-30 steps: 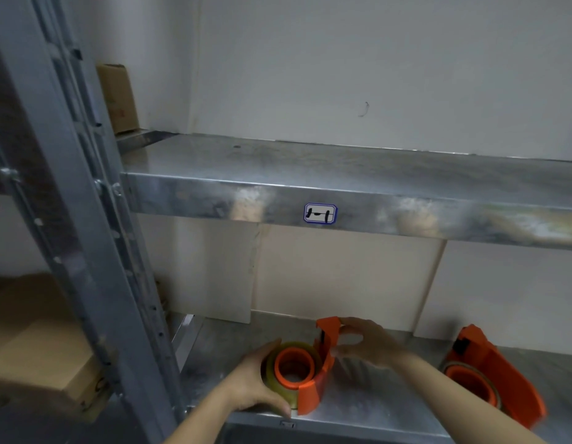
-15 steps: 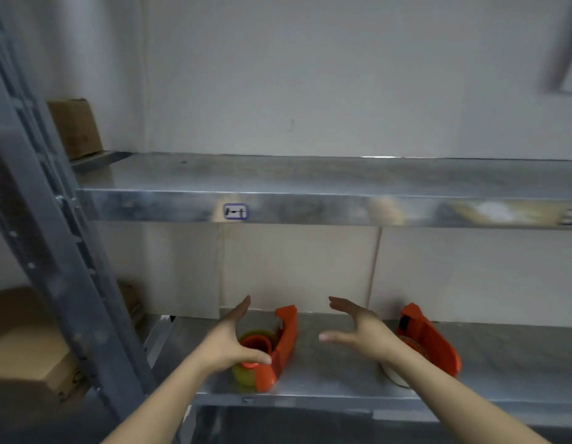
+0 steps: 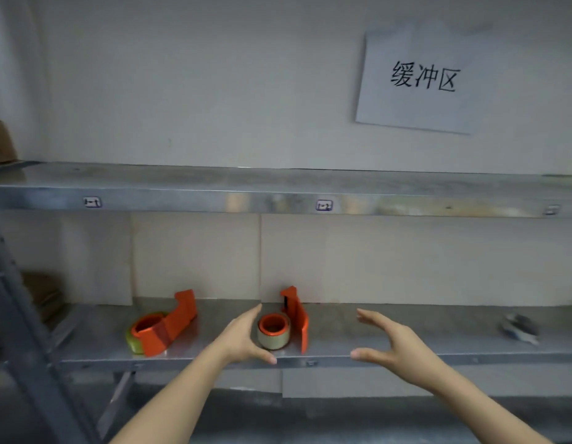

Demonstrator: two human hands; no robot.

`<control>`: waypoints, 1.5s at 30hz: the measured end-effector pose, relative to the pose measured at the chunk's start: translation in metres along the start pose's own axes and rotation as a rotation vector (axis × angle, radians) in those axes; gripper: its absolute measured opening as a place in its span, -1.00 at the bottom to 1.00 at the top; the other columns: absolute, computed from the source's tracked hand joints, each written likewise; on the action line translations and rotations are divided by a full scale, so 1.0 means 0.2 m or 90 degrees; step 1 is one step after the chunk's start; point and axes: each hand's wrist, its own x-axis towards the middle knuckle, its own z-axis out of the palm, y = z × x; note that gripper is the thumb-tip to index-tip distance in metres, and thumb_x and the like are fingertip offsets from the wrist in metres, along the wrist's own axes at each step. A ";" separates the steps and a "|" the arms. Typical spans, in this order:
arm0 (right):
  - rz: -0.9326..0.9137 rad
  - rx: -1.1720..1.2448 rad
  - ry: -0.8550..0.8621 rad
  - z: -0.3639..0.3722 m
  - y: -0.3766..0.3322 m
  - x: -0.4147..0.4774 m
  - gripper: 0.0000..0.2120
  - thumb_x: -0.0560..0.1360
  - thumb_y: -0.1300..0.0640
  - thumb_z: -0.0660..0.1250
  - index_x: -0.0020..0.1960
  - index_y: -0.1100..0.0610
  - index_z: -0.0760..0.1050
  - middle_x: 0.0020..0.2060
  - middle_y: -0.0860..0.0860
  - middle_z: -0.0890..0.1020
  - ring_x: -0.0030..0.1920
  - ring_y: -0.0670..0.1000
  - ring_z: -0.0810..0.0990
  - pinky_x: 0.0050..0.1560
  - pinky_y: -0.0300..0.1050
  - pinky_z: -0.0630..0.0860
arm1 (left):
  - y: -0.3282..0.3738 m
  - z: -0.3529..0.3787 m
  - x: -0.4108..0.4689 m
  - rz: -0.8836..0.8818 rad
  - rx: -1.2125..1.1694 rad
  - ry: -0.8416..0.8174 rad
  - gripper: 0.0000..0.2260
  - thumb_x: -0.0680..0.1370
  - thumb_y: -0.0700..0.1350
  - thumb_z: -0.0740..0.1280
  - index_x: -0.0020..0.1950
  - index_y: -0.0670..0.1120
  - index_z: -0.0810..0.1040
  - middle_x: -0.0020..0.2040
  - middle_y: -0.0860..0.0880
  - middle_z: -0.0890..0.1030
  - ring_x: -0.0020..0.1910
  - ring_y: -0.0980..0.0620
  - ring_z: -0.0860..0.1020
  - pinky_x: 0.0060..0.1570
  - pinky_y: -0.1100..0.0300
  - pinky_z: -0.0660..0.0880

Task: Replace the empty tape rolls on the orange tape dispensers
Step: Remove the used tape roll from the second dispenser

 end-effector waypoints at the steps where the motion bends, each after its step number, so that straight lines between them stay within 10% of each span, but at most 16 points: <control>1: -0.001 0.004 -0.006 -0.03 0.02 -0.02 0.08 -0.01 -0.59 0.28 0.40 -0.10 0.27 0.29 -0.16 0.47 0.34 -0.19 0.38 0.31 -0.25 0.29 | 0.03 0.04 -0.01 -0.009 0.002 0.008 0.30 0.02 0.27 0.56 0.59 -0.13 0.01 0.59 -0.05 0.10 0.57 0.03 0.09 0.49 0.22 0.07; 13: -0.070 -0.042 -0.052 0.14 -0.01 0.29 0.12 0.01 -0.62 0.13 0.44 -0.05 0.21 0.39 -0.09 0.40 0.41 -0.06 0.32 0.42 -0.10 0.24 | -0.09 0.11 0.15 -0.071 0.050 0.105 0.01 0.32 0.06 0.57 0.58 -0.13 0.05 0.58 -0.06 0.16 0.56 -0.02 0.13 0.50 0.16 0.13; 18: -0.114 -0.221 -0.045 0.36 -0.09 0.59 -0.12 0.21 -0.44 0.32 0.43 -0.11 0.19 0.42 -0.05 0.35 0.50 -0.01 0.12 0.47 0.06 -0.04 | -0.20 0.10 0.32 -0.051 0.055 0.056 -0.15 0.24 0.02 0.61 0.45 -0.06 0.32 0.39 0.02 0.43 0.42 0.02 0.38 0.33 0.23 0.33; 25: -0.080 -0.362 -0.085 0.65 0.00 0.84 -0.02 -0.03 -0.45 0.11 0.35 -0.13 0.29 0.43 -0.14 0.33 0.53 -0.10 -0.04 0.34 0.21 -0.52 | -0.44 0.09 0.52 -0.042 0.056 -0.014 0.10 0.22 0.08 0.62 0.59 -0.04 0.04 0.58 -0.01 0.15 0.56 0.06 0.12 0.48 0.26 0.13; 29: -0.107 -0.424 -0.044 0.72 0.08 0.90 -0.14 -0.16 -0.54 0.09 0.01 -0.15 0.55 0.01 -0.16 0.68 0.24 -0.02 0.55 0.39 0.20 -0.29 | -0.49 0.12 0.60 -0.015 0.083 -0.048 0.11 0.22 0.18 0.58 0.59 -0.04 0.02 0.59 0.00 0.09 0.57 0.01 0.07 0.55 0.14 0.05; 32: -0.065 -0.396 -0.027 0.76 0.12 0.93 -0.22 -0.15 -0.54 0.04 -0.10 -0.17 0.54 -0.13 -0.17 0.71 0.14 -0.03 0.62 0.35 0.21 -0.10 | -0.48 0.14 0.64 0.006 0.066 -0.060 0.08 0.20 0.24 0.55 0.58 -0.02 0.10 0.58 0.03 0.15 0.56 0.07 0.11 0.56 0.12 0.03; 38: -0.024 -0.369 -0.026 0.75 0.14 0.93 -0.23 -0.08 -0.63 0.09 -0.04 -0.26 0.56 -0.14 -0.31 0.68 0.28 -0.07 0.50 0.38 0.22 -0.27 | -0.44 0.11 0.66 0.080 -0.019 -0.049 -0.25 0.28 0.10 0.57 0.41 0.24 0.33 0.38 0.30 0.34 0.40 0.30 0.27 0.41 0.32 0.20; 42: -0.066 -0.352 -0.011 0.66 0.06 0.90 -0.13 0.07 -0.56 0.18 0.29 -0.19 0.37 0.31 -0.24 0.46 0.46 -0.20 -0.14 0.28 0.18 -0.56 | -0.42 0.03 0.63 0.101 -0.073 -0.042 -0.34 0.20 0.05 0.61 0.14 0.52 0.41 0.22 0.44 0.51 0.23 0.44 0.46 0.30 0.42 0.37; 45: -0.070 -0.313 -0.017 0.58 0.00 0.88 -0.12 0.12 -0.49 0.26 0.38 -0.21 0.23 0.35 -0.26 0.40 0.48 -0.22 -0.20 0.32 0.23 -0.49 | -0.35 -0.04 0.62 0.107 -0.064 -0.035 -0.24 0.15 0.09 0.59 0.22 0.50 0.32 0.30 0.43 0.40 0.33 0.40 0.38 0.27 0.56 0.23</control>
